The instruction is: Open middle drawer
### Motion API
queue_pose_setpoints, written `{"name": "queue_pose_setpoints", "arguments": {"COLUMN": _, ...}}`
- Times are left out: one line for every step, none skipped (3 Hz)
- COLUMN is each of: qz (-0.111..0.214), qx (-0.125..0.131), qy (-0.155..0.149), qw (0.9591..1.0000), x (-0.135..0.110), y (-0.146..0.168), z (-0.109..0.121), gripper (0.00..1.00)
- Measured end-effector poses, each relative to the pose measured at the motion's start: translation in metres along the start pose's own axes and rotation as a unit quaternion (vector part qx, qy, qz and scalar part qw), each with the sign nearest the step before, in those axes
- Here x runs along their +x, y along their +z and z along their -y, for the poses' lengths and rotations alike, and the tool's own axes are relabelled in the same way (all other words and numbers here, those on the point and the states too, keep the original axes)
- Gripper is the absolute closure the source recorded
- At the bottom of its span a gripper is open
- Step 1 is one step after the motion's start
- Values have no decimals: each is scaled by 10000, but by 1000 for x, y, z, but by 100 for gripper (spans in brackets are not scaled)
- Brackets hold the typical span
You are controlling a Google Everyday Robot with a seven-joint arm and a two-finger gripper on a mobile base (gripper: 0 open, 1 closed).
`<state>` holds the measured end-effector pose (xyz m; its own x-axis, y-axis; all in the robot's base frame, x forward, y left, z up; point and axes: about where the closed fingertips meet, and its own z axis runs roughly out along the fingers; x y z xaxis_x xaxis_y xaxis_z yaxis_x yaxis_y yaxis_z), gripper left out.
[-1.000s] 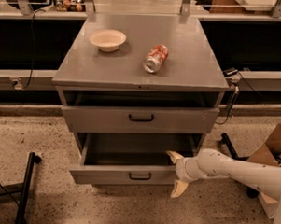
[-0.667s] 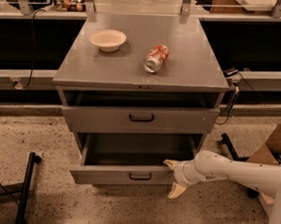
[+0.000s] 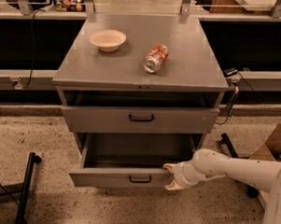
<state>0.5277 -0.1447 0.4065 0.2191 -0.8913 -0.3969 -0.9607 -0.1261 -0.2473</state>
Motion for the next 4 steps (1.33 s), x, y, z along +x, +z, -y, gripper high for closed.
{"name": "queue_pose_setpoints", "arguments": {"qz": 66, "qx": -25, "qy": -6, "qw": 10000, "x": -3, "y": -3, "z": -1, "gripper": 62}}
{"name": "queue_pose_setpoints", "arguments": {"qz": 66, "qx": -25, "qy": -6, "qw": 10000, "x": -3, "y": -3, "z": -1, "gripper": 58}}
{"name": "queue_pose_setpoints", "arguments": {"qz": 75, "qx": -40, "qy": -7, "qw": 10000, "x": -4, "y": -2, "z": -2, "gripper": 40}}
{"name": "queue_pose_setpoints", "arguments": {"qz": 84, "qx": -54, "qy": -8, "qw": 10000, "x": -5, "y": 0, "z": -3, "gripper": 17}}
